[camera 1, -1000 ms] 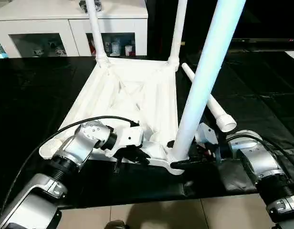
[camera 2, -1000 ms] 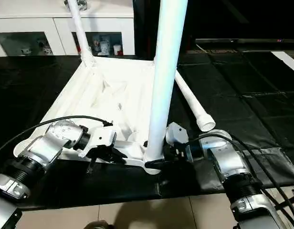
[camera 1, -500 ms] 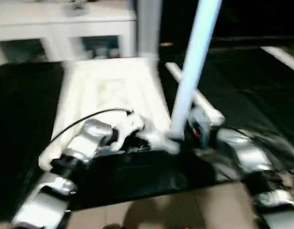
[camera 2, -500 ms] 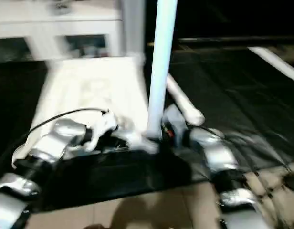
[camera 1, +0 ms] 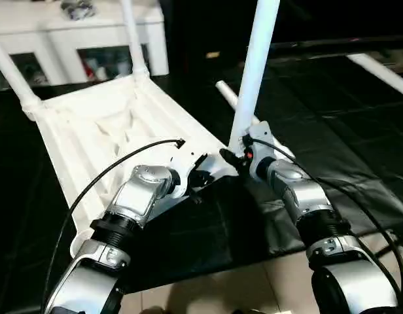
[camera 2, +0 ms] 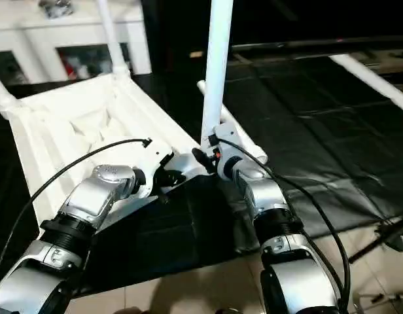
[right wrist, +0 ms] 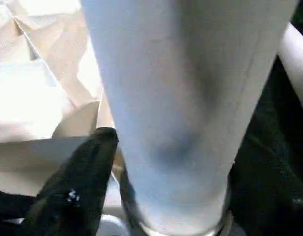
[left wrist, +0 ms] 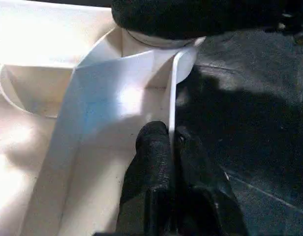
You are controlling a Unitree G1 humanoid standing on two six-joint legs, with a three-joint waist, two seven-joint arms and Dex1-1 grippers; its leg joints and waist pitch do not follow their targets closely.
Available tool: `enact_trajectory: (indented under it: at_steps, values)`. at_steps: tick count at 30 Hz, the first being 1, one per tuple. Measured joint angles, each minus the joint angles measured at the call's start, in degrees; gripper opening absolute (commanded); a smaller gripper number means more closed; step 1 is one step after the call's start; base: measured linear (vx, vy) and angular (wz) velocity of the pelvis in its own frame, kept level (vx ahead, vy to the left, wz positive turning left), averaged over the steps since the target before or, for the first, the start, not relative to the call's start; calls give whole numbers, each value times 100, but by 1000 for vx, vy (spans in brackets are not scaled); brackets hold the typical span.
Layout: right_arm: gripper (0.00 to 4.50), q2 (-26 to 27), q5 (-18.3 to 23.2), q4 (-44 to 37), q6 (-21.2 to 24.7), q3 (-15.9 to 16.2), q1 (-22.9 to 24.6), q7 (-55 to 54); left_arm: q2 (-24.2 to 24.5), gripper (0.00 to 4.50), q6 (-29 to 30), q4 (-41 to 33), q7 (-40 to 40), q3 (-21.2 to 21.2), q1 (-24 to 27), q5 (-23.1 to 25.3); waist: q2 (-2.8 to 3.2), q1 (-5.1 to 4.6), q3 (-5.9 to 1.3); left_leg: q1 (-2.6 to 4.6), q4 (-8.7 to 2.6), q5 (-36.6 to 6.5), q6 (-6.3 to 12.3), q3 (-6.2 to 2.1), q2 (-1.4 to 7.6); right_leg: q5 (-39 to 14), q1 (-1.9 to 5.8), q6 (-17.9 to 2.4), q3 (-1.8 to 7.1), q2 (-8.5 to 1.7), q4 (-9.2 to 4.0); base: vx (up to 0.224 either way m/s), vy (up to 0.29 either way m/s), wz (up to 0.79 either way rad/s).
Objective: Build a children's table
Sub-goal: Rotate leg to tighten
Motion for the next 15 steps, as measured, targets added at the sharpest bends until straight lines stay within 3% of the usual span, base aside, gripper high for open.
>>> enact_trajectory:
  at_steps: [7, 15]
  values:
    - [427, -110, 263, -218, -513, -6, 442, 711, 349, 0, -295, -97, -317, -308, 52, 105, 0, 27, 0, 6, 7, -6, -14, 3, 0, 15, 8, -3, 3, -1, -4, 0, 0, 0]
    - [443, -927, 480, -985, -946, 246, 1153, 2360, 849, 0, -991, 77, -1162, -459, 59, 161, 0, 145, 0, 5, 12, -4, -13, 3, 0, 18, 10, -3, 3, -1, -4, 0, 0, 0]
